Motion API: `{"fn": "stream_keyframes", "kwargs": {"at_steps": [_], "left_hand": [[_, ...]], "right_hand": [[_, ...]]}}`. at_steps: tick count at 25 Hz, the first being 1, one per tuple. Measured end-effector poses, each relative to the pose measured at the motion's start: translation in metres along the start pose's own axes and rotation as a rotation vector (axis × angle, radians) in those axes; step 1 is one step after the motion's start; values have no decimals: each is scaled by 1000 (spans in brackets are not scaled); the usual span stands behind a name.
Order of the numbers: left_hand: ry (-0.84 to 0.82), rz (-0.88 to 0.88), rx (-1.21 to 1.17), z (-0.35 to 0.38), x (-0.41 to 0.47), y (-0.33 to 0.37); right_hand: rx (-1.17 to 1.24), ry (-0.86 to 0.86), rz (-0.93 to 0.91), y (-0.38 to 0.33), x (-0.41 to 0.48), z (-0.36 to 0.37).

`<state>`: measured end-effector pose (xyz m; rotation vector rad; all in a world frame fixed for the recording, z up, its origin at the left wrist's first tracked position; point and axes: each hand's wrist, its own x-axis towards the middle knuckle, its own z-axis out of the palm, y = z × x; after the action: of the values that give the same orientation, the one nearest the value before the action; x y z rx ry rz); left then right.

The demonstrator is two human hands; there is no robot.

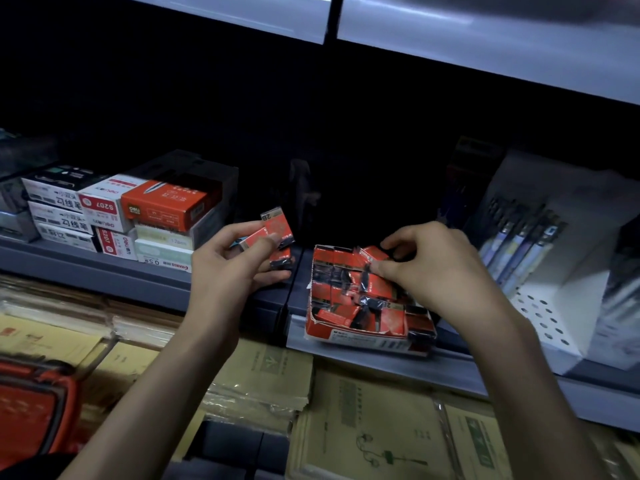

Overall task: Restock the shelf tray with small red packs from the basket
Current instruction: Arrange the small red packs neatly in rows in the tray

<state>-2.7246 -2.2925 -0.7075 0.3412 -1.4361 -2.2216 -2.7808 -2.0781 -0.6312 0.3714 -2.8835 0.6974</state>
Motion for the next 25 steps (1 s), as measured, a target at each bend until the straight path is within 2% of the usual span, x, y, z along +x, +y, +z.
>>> {"fn": "stream_keyframes", "kwargs": {"at_steps": [5,8,11,15,22,25], "left_hand": [[18,44,22,6,-5,1],[17,56,29,8,-7,2],[25,54,34,8,-7,3],[24,51,38,7,-7,5],[22,53,28,8,-8,5],[25,54,29,8,-8,5]], "right_hand": [[19,67,-117,-4,-3,-1],[108,-20,-271,-13,-13,-13],[124,-120,-332,-21,-21,-18],[71,-107,-313,-23,-20,-9],[115,-125,-213,-34,-17,20],[62,-158,-233,-38,-19,30]]}}
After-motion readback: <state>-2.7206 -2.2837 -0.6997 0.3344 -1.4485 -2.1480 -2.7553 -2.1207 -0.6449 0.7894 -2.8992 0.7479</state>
